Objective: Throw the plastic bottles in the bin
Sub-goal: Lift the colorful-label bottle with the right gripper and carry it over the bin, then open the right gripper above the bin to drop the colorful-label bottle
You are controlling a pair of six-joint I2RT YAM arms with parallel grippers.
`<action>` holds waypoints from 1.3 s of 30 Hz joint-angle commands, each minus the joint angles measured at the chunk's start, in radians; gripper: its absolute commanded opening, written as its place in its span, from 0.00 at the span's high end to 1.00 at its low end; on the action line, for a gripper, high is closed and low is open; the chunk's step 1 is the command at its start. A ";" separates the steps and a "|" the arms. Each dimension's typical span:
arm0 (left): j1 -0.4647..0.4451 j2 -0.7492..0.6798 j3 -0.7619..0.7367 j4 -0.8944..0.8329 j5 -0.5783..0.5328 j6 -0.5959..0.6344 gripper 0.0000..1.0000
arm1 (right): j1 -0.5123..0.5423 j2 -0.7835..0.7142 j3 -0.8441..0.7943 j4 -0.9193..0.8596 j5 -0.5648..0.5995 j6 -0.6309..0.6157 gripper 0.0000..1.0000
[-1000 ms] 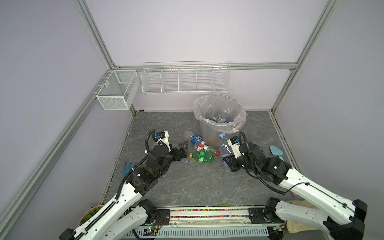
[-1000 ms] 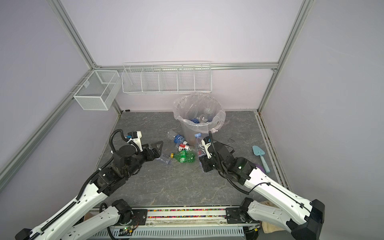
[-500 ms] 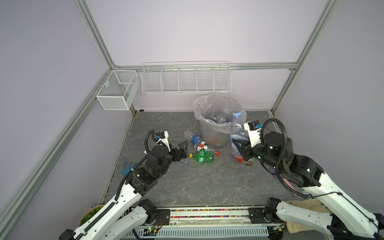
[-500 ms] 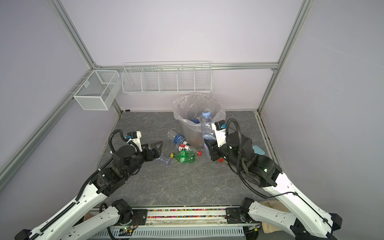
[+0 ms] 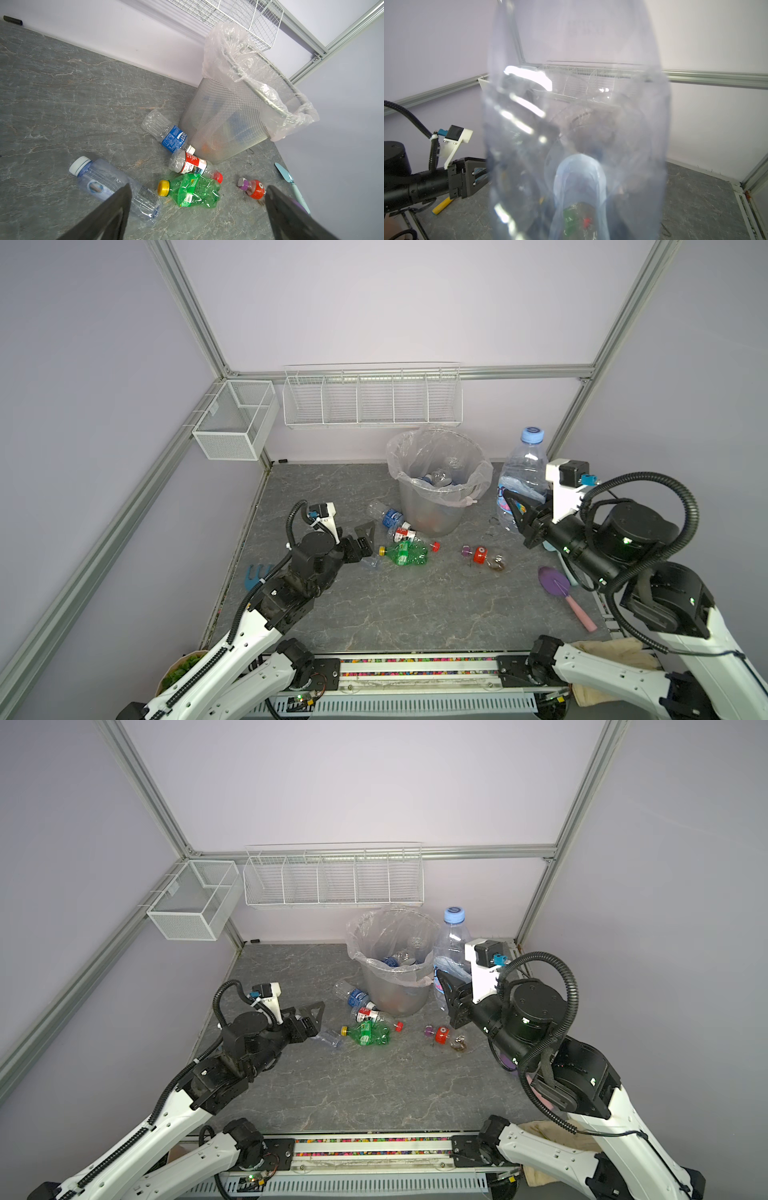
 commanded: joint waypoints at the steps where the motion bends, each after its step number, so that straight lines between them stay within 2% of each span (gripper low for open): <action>1: -0.005 -0.009 0.003 -0.012 -0.013 0.005 0.01 | 0.002 0.051 0.041 0.058 0.028 -0.067 0.84; 6: -0.005 -0.009 0.001 -0.007 -0.008 0.000 0.01 | -0.041 0.238 0.167 0.091 0.031 -0.086 0.84; 12: -0.005 -0.041 0.018 -0.027 0.007 -0.015 0.01 | -0.263 0.693 0.546 -0.104 -0.242 0.050 0.84; 15: -0.005 -0.070 0.010 -0.037 0.007 -0.024 0.00 | -0.319 0.909 0.757 -0.304 -0.309 0.119 0.75; 16: -0.005 -0.080 0.006 -0.042 0.007 -0.025 0.00 | -0.320 0.941 0.794 -0.342 -0.319 0.128 0.66; 17: -0.005 -0.090 0.001 -0.048 0.005 -0.025 0.00 | -0.315 0.954 0.801 -0.344 -0.322 0.130 0.39; 18: -0.005 -0.099 -0.005 -0.053 -0.002 -0.025 0.00 | -0.308 0.942 0.769 -0.336 -0.310 0.127 0.18; 19: -0.005 -0.105 -0.010 -0.055 -0.003 -0.025 0.01 | -0.301 0.921 0.733 -0.309 -0.287 0.128 0.08; 21: -0.005 -0.110 -0.015 -0.057 -0.006 -0.019 0.00 | -0.289 0.847 0.643 -0.230 -0.246 0.121 0.12; 24: -0.005 -0.101 -0.013 -0.061 -0.006 -0.010 0.00 | -0.287 0.770 0.576 -0.172 -0.226 0.111 0.12; 30: -0.005 -0.083 -0.012 -0.050 0.000 -0.009 0.01 | -0.288 0.694 0.536 -0.170 -0.214 0.108 0.12; 39: -0.005 -0.069 -0.008 -0.058 -0.002 -0.020 0.00 | -0.287 0.550 0.378 -0.124 -0.191 0.103 0.12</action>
